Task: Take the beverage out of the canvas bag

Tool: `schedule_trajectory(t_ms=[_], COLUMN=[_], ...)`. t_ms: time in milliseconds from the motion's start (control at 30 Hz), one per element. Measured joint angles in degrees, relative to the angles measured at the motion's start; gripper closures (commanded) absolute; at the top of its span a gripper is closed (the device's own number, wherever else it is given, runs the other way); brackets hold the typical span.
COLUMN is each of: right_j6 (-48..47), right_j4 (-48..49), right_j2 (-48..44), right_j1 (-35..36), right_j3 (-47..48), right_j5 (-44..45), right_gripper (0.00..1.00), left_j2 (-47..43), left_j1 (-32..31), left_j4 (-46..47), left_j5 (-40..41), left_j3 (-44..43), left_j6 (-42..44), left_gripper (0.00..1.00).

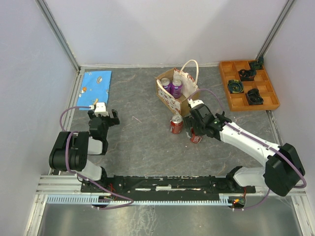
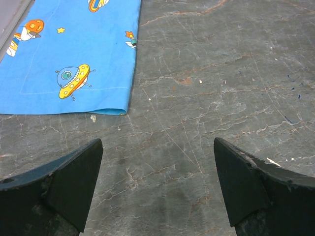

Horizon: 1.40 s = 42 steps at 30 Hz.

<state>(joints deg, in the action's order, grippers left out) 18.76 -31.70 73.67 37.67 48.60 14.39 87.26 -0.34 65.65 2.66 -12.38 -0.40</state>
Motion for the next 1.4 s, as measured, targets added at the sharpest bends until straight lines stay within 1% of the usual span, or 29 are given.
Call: schedule_trajectory(t_ms=[200,300,400,533,567,600,733,833,867,900,967,1100,1300,1400], right_j6=[0.0,-0.2,-1.0,-3.2,-3.9,-4.5,-8.0,-10.9,-11.8,-12.9,-14.5,-17.0,-18.1,-18.2], right_j4=[-0.7,-3.1,-5.7,-7.5,-7.6,-7.6,-7.0,-4.0,-3.2,-2.4,-1.6,-0.8,-2.5,-3.8], right_j2=[-1.3,-2.3,-3.9,-6.1,-6.4,-6.5,-4.3,-0.5,1.4,3.7,8.8,20.4,34.9,40.5], right_j1=[0.0,0.0,0.0,0.0,0.0,0.0,0.0,0.0,-0.1,-0.3,-0.8,-2.5,-6.6,-8.2], right_j3=[0.1,1.8,6.4,15.6,17.9,20.0,28.4,32.7,34.2,36.0,40.3,49.0,58.7,63.4], right_j5=[1.7,2.4,2.8,3.4,3.7,3.9,6.7,8.9,9.1,9.0,8.3,4.7,-0.7,-2.6], right_gripper=[0.01,0.01,0.01,0.01,0.03,0.07,0.34,0.55,0.6,0.62,0.62,0.55,0.32,0.24], left_j2=[0.0,0.0,0.0,0.0,0.0,0.0,0.0,0.0,0.0,0.0,0.0,0.0,0.0,0.0], left_j1=[0.0,0.0,0.0,0.0,0.0,0.0,0.0,0.0,0.0,0.0,0.0,0.0,0.0,0.0], left_j4=[0.0,0.0,0.0,0.0,0.0,0.0,0.0,0.0,0.0,0.0,0.0,0.0,0.0,0.0], left_j5=[0.0,0.0,0.0,0.0,0.0,0.0,0.0,0.0,0.0,0.0,0.0,0.0,0.0,0.0], left_j3=[0.0,0.0,0.0,0.0,0.0,0.0,0.0,0.0,0.0,0.0,0.0,0.0,0.0,0.0], left_j6=[0.0,0.0,0.0,0.0,0.0,0.0,0.0,0.0,0.0,0.0,0.0,0.0,0.0,0.0], left_gripper=[0.01,0.01,0.01,0.01,0.01,0.01,0.01,0.01,0.01,0.01,0.01,0.01,0.01,0.01])
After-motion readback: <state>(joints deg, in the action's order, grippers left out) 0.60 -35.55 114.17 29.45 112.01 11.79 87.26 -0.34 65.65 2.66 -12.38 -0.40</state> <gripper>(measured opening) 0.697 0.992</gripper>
